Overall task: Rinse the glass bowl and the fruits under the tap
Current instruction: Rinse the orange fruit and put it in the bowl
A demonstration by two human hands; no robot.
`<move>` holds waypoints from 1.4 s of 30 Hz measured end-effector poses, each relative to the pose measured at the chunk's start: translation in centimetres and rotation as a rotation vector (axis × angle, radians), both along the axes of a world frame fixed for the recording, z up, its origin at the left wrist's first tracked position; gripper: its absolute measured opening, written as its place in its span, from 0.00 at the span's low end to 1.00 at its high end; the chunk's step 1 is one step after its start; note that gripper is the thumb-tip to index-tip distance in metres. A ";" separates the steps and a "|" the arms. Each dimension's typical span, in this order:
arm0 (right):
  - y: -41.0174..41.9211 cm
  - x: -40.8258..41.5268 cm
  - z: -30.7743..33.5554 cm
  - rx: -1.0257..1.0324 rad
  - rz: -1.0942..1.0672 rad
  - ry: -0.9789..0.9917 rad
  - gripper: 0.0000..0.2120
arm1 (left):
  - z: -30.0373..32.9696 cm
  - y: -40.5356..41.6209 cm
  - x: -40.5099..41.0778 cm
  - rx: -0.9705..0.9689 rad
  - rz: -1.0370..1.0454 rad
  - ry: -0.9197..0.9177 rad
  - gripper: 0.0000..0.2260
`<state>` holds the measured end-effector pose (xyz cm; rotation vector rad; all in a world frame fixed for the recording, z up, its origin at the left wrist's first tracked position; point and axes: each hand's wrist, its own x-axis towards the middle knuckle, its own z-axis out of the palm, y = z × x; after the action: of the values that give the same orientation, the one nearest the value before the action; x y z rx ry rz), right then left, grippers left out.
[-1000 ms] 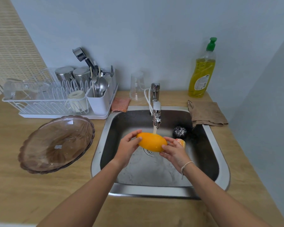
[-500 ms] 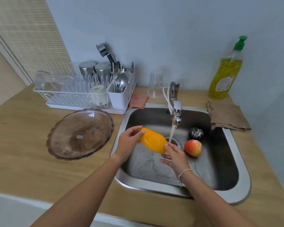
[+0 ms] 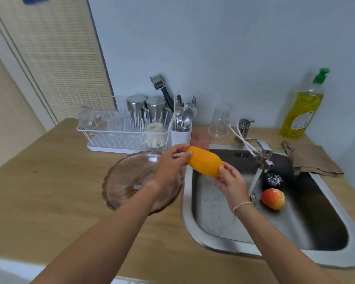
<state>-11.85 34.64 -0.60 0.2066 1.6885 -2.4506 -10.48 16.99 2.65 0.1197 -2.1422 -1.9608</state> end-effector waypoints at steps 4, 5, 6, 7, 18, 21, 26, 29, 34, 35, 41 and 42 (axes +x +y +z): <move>-4.0 -0.5 1.6 0.086 0.064 0.073 0.18 | 0.1 -4.7 0.8 0.017 0.057 -0.008 0.10; -4.6 -0.8 1.4 0.103 0.079 0.075 0.18 | 0.1 -5.3 1.2 0.022 0.070 -0.031 0.10; -5.4 -1.0 1.1 0.117 0.107 0.072 0.18 | -0.1 -6.1 1.8 0.018 0.093 -0.053 0.10; -6.1 -0.9 1.0 0.146 0.130 0.077 0.18 | -0.4 -6.9 2.2 -0.011 0.107 -0.070 0.10; -14.9 -1.4 -1.9 0.614 0.332 0.200 0.20 | -3.4 -13.7 5.3 -0.403 0.327 -0.235 0.15; -15.2 -1.7 -2.6 0.714 0.328 0.204 0.20 | -3.8 -13.4 5.2 -0.535 0.309 -0.269 0.17; -15.2 -1.4 -2.1 0.729 0.336 0.206 0.21 | -3.7 -13.2 4.9 -0.614 0.313 -0.297 0.17; -14.4 -1.0 -0.9 0.671 0.308 0.211 0.20 | -2.9 -12.5 5.0 -0.675 0.339 -0.241 0.17; -9.7 -0.1 1.3 0.490 0.195 0.215 0.13 | 0.1 -9.1 4.4 -0.697 0.324 -0.096 0.15; -8.3 0.0 1.3 0.461 0.169 0.212 0.10 | 0.6 -7.6 4.0 -0.683 0.285 -0.081 0.14; 2.6 1.1 -0.9 0.465 0.019 0.128 0.07 | -1.5 3.6 0.8 -0.502 0.003 -0.068 0.13; 4.6 1.2 -1.5 0.479 -0.009 0.096 0.07 | -2.4 5.4 0.5 -0.507 -0.042 -0.103 0.14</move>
<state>-10.67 39.21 -2.10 0.1522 2.2972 -2.0479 -9.96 22.42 0.25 0.0871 -2.6501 -1.3951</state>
